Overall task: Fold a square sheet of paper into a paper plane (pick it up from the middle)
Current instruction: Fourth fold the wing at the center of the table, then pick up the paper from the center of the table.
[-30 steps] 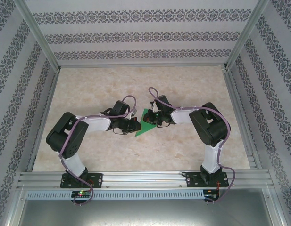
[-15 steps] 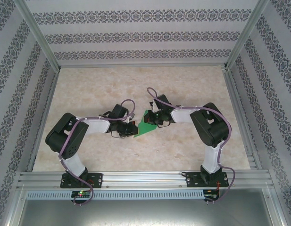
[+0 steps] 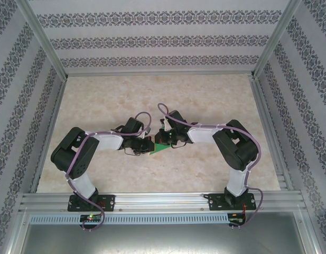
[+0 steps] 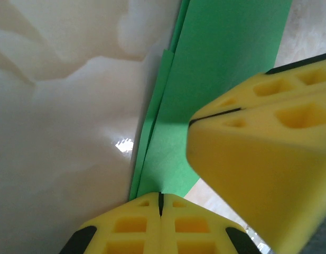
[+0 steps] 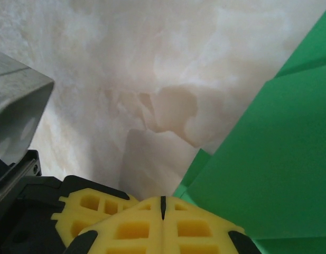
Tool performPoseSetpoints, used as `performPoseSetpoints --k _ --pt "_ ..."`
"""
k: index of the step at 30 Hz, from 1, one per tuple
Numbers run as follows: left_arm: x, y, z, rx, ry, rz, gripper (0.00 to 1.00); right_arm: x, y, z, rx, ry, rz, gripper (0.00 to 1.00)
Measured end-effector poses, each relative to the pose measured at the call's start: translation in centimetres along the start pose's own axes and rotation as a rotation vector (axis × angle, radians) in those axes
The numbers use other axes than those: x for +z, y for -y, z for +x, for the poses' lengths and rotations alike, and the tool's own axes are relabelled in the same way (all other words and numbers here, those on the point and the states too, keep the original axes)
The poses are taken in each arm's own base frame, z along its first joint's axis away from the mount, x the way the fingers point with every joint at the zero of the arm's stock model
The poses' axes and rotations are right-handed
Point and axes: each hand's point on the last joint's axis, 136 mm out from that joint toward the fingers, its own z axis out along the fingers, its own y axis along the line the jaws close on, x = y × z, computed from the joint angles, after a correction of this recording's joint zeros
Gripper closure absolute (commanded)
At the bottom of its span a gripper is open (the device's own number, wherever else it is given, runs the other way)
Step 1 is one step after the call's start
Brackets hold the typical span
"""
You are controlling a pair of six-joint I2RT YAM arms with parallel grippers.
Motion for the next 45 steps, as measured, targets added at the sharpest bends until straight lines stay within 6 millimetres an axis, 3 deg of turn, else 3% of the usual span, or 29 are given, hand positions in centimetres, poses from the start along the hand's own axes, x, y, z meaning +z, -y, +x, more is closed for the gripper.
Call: performPoseSetpoints --k 4,10,19,26,33,38,41,45 --pt "0.0 0.0 0.0 0.001 0.001 0.001 1.00 0.7 1.3 0.5 0.018 -0.016 0.023 0.96" --pt "0.1 -0.1 0.1 0.003 0.004 0.004 1.00 0.1 2.1 -0.1 0.025 -0.008 -0.003 0.96" --pt "0.1 0.0 -0.1 0.010 0.016 0.016 1.00 -2.9 6.5 -4.8 0.132 0.070 -0.054 0.94" --pt "0.2 0.0 -0.1 0.009 0.017 0.020 1.00 -5.4 10.0 -8.8 0.228 0.169 0.043 0.92" --pt "0.2 0.1 0.0 0.010 0.014 0.026 1.00 -5.7 10.6 -9.2 0.258 0.158 0.059 0.91" --pt "0.2 0.2 0.0 0.012 0.007 0.030 1.00 -7.3 11.7 -10.1 0.281 0.210 0.105 0.77" --pt "0.1 0.4 0.0 0.010 -0.006 0.024 0.79 -9.3 11.6 -11.1 0.286 0.277 0.120 0.62" --pt "-0.9 1.6 -0.9 0.033 0.022 0.027 0.49 -11.2 9.3 -10.4 0.262 0.333 0.100 0.47"
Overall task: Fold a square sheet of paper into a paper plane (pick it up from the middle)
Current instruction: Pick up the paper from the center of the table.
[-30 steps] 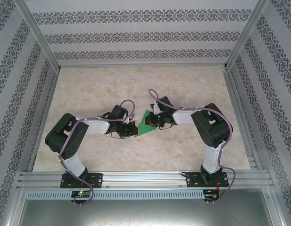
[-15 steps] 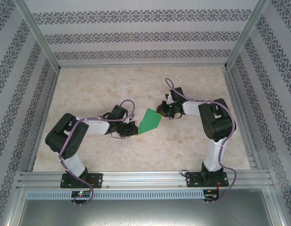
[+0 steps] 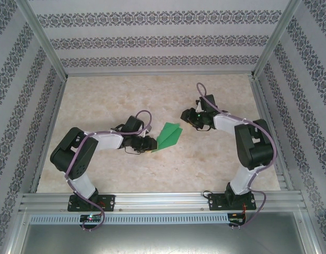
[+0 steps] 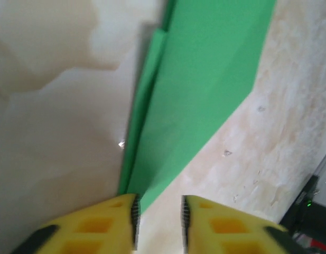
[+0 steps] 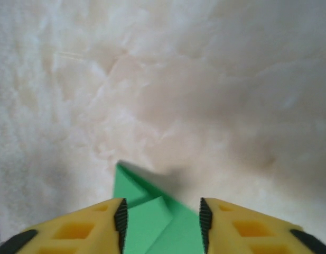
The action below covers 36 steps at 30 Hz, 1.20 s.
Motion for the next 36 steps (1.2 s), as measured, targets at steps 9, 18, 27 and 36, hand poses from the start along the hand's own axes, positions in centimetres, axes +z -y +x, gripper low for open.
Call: performPoseSetpoints --k 9,18,27,36 --pt "-6.1 2.4 -6.1 0.038 0.274 -0.010 0.13 0.7 -0.9 5.8 0.065 -0.046 -0.023 0.42" --pt "-6.9 -1.0 -6.8 -0.063 0.310 -0.070 0.00 3.9 -1.9 8.4 0.118 -0.095 -0.049 0.54" --pt "-7.5 -1.8 -7.0 -0.104 0.308 -0.052 0.00 5.4 -4.2 8.7 0.130 -0.097 -0.132 0.69" --pt "-7.8 -1.8 -6.5 -0.158 0.265 0.020 0.00 5.9 -6.2 8.1 0.139 -0.089 -0.239 0.91"
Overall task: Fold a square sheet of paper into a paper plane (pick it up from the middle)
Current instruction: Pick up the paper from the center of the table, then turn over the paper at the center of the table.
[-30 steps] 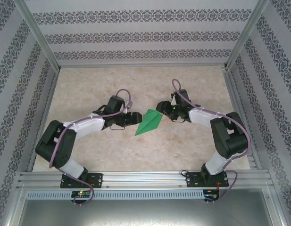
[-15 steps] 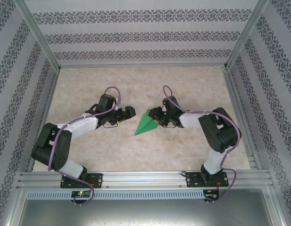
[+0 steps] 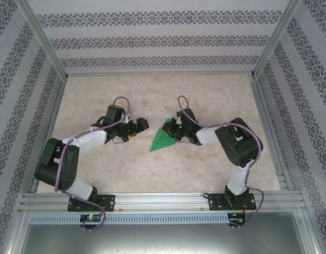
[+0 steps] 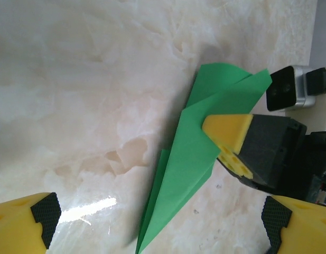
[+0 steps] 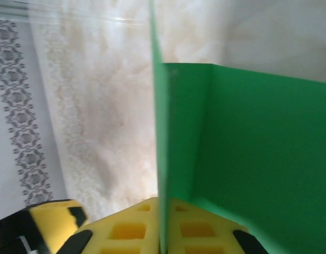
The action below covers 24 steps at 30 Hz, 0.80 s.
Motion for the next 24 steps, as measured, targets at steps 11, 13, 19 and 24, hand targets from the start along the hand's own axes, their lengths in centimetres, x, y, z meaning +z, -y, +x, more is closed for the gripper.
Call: performPoseSetpoints --k 11,13,19,24 --pt "-1.2 4.0 0.6 -0.075 -0.106 0.276 0.00 -2.2 -9.2 -1.2 -0.097 -0.084 -0.318 0.91" --pt "-1.4 4.9 0.5 -0.087 -0.116 0.327 0.00 -2.7 -10.8 -1.3 -0.109 -0.095 -0.369 0.91" --pt "-1.7 6.8 -0.1 -0.104 -0.128 0.427 0.14 -3.6 -13.3 -1.0 -0.107 -0.133 -0.456 0.90" --pt "-2.3 8.1 -0.5 -0.087 -0.122 0.479 0.42 -3.7 -13.9 -0.5 -0.101 -0.162 -0.474 0.90"
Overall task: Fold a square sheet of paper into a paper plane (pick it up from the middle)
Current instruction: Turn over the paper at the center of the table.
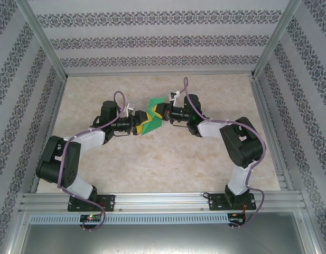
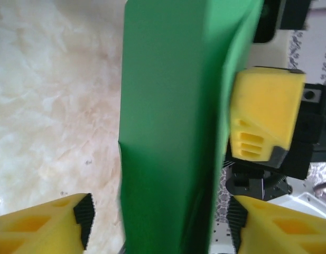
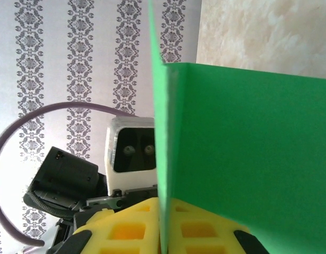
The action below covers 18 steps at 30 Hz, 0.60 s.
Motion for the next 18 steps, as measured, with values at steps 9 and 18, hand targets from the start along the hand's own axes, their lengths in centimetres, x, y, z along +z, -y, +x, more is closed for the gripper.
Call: performPoseSetpoints --k 9,18 --pt "0.0 0.6 -0.2 0.023 0.003 0.018 0.85 0.3 0.9 0.7 0.024 -0.034 0.009 0.85" --pt "-0.6 -1.0 -1.0 0.078 0.017 -0.189 0.94 -2.2 2.8 -0.3 0.019 0.011 0.139 0.38"
